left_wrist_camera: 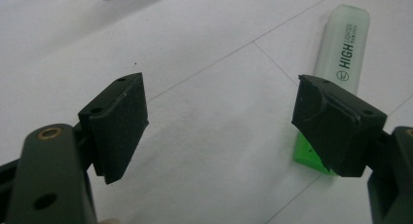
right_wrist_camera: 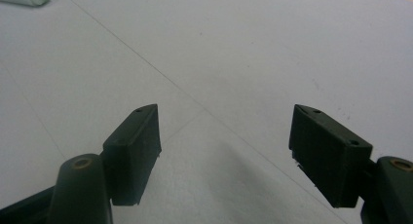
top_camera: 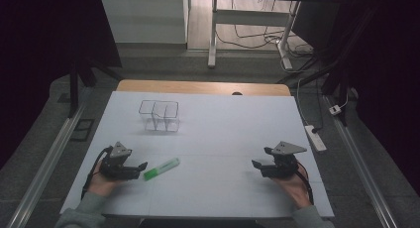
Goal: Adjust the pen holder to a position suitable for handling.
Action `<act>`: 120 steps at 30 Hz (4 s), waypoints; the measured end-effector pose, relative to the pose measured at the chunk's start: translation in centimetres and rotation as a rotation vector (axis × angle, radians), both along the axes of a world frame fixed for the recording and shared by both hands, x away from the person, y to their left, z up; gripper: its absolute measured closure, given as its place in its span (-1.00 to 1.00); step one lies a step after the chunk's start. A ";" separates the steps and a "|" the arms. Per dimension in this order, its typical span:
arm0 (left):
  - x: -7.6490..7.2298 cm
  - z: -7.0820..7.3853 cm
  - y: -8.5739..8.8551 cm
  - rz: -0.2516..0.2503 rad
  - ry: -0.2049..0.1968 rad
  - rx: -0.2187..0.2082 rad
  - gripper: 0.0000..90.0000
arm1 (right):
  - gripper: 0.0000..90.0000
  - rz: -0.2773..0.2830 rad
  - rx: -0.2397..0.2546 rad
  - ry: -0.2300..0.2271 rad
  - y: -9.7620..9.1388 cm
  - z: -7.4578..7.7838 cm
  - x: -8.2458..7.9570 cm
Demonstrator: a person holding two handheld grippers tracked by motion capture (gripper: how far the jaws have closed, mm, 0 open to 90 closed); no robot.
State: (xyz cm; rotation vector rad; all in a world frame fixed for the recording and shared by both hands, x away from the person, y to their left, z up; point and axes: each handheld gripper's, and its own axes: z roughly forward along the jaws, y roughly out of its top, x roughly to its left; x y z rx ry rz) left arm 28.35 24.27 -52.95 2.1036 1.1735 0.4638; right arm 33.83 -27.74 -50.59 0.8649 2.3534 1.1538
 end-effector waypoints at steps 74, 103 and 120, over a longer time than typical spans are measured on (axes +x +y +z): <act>11.9 0.6 4.0 0.177 -0.027 -0.046 0.97 | -0.35 0.020 -0.052 0.008 0.8 -0.4 0.2; 14.5 0.2 3.2 0.128 0.002 -0.089 0.98 | -0.35 0.016 -0.060 0.016 0.8 -0.6 0.3; 14.4 0.5 1.3 0.049 0.007 -0.084 0.98 | -0.34 0.013 -0.057 0.014 0.8 -0.5 0.3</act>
